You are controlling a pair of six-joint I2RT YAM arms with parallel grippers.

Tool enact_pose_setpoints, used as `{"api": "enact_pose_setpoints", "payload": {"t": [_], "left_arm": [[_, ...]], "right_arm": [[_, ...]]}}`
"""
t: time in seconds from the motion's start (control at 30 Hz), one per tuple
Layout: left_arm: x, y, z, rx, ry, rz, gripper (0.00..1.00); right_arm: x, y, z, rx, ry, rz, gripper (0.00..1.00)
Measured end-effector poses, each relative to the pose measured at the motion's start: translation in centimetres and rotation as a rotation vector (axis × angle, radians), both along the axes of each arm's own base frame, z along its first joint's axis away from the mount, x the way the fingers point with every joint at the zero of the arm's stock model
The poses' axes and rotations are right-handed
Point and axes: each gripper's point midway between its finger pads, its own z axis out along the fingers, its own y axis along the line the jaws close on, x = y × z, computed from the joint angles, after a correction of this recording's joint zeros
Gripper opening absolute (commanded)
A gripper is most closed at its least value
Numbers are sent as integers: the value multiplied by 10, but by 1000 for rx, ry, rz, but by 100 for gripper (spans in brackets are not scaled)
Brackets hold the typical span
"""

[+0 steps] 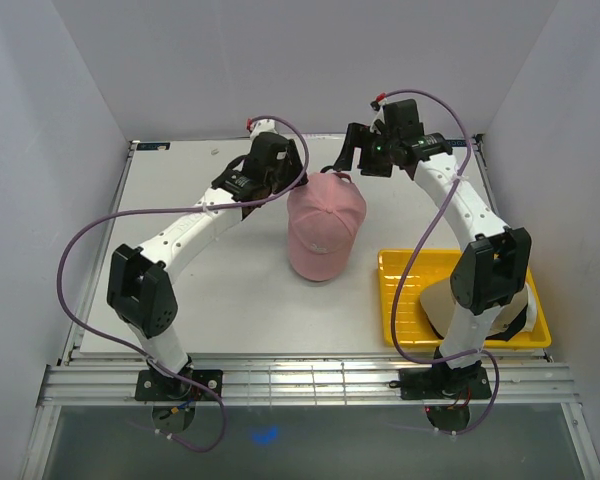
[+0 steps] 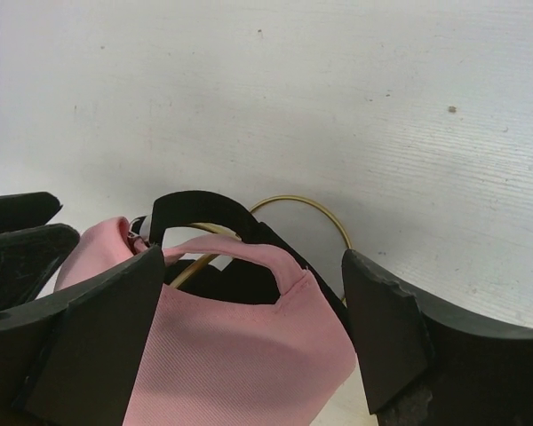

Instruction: Stack the hats

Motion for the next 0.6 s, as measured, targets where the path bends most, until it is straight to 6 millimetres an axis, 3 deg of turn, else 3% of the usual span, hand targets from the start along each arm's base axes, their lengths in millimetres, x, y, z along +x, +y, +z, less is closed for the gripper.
{"api": "enact_pose_setpoints", "payload": {"t": [0.2,0.37,0.47,0.6], "left_arm": [[-3,3,23,-9,-44,-12,72],[-6,2,42,-25,-80,-29,73],[-10,0,58,-47,-105,-56,73],[-17,-9,93,-101,-158,-118,73]], "right_arm": [[-4,-4,4,-10,4,-14,88],[-12,-11,20,-13,-20,-31,89],[-21,-20,44,-1,-59,-48,89],[-42,-47,93,30,-150,-108,90]]}}
